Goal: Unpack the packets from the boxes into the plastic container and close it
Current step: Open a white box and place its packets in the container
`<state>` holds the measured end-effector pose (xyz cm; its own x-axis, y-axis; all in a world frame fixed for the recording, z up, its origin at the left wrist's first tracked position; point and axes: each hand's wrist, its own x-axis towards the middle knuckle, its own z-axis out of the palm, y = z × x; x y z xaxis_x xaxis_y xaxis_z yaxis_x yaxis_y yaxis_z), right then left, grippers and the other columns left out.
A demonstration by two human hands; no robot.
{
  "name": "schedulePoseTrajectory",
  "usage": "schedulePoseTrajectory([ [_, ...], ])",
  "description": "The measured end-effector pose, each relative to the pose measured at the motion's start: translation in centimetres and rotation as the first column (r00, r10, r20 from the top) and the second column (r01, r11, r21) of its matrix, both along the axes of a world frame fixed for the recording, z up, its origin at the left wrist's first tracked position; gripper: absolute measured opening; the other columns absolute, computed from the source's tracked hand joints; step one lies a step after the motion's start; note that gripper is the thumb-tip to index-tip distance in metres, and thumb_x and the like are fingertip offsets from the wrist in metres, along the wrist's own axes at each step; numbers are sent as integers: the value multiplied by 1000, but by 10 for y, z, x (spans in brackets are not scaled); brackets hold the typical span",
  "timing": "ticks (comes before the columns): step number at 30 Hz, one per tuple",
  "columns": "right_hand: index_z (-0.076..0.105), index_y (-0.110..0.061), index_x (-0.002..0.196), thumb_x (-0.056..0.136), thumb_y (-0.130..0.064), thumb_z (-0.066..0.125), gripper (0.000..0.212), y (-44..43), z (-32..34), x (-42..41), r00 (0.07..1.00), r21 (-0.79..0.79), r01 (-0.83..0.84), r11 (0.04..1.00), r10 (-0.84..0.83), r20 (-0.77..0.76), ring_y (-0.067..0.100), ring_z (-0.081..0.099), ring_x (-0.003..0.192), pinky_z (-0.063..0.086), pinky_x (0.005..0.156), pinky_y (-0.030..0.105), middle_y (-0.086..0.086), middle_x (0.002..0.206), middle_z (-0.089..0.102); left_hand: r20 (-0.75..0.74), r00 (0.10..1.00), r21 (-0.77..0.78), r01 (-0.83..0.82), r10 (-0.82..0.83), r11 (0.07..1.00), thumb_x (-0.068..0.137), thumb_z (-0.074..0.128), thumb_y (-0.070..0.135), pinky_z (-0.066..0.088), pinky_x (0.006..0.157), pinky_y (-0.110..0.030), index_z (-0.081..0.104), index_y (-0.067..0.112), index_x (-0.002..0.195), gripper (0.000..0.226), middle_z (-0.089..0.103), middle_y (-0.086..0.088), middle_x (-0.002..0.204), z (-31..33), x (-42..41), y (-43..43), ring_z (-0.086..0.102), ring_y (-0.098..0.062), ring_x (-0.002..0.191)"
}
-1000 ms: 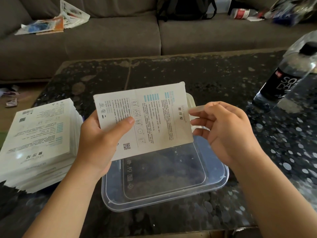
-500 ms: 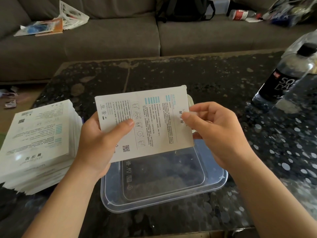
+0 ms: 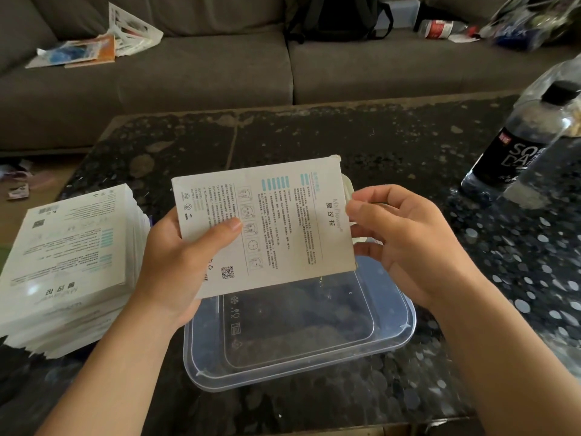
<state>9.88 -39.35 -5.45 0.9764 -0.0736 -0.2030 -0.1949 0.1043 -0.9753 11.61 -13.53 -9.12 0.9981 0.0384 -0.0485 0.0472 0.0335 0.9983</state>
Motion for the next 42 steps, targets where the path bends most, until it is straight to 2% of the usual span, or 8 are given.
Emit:
schedulePoseTrajectory([
  [2, 59, -6, 119, 76, -17, 77, 47, -3, 0, 0, 998, 10, -60, 998, 59, 12, 30, 75, 93, 60, 75, 41, 14, 103, 75, -6, 1000, -7, 5, -6, 1000, 76, 74, 25, 58, 94, -59, 71, 23, 120, 44, 77, -1, 120, 1, 0, 1, 73, -26, 113],
  [5, 58, -7, 122, 71, -12, 77, 55, -8, 1, 0, 994, 29, -110, 993, 110, 20, 32, 75, 94, 61, 78, 44, 19, 105, 74, -25, 999, -19, 26, -27, 999, 77, 73, 25, 57, 95, -61, 70, 22, 122, 46, 76, -2, 121, 1, 0, 2, 73, -28, 114],
  [14, 55, -11, 124, 82, 4, 73, 48, -4, 3, -2, 998, -25, -58, 998, 59, 36, 31, 76, 88, 61, 81, 51, 15, 95, 77, -46, 997, -30, 59, -61, 998, 76, 72, 25, 58, 91, -54, 70, 22, 122, 46, 76, -3, 120, 2, 0, 2, 72, -28, 114],
  [26, 55, -19, 125, 86, 5, 70, 49, -3, 2, -2, 997, -52, -52, 997, 55, 56, 31, 76, 88, 59, 84, 54, 14, 94, 77, -46, 996, -32, 70, -71, 997, 75, 72, 25, 59, 91, -52, 70, 24, 119, 44, 76, -3, 119, 3, 1, 2, 73, -27, 112],
  [32, 53, -19, 129, 91, 3, 63, 45, -6, 4, -1, 995, 31, -88, 996, 87, 48, 30, 76, 92, 62, 80, 48, 15, 97, 77, -56, 997, -54, 50, -53, 997, 76, 72, 24, 57, 95, -59, 71, 24, 120, 44, 76, -4, 121, 3, 2, 5, 73, -29, 113],
  [36, 52, -15, 131, 85, 2, 63, 50, -8, 4, -1, 992, 152, -125, 980, 119, 49, 34, 75, 94, 62, 75, 43, 19, 100, 76, -66, 996, -68, 53, -57, 996, 77, 71, 26, 53, 100, -66, 69, 22, 125, 48, 74, -7, 125, 2, 3, 8, 70, -33, 117],
  [38, 51, -12, 132, 78, -2, 64, 56, -10, 4, -1, 989, 248, -145, 958, 139, 40, 37, 74, 94, 62, 71, 40, 22, 105, 74, -81, 994, -97, 61, -69, 993, 77, 70, 26, 54, 99, -62, 69, 23, 125, 48, 74, -7, 124, 2, 3, 8, 70, -34, 117],
  [42, 50, -8, 136, 80, -1, 61, 58, -14, 3, 0, 980, 378, -189, 906, 196, 21, 36, 74, 91, 61, 67, 40, 25, 115, 71, -108, 989, -154, 84, -101, 985, 77, 68, 25, 56, 94, -55, 70, 25, 121, 44, 75, -7, 122, 2, 4, 9, 71, -32, 115],
])
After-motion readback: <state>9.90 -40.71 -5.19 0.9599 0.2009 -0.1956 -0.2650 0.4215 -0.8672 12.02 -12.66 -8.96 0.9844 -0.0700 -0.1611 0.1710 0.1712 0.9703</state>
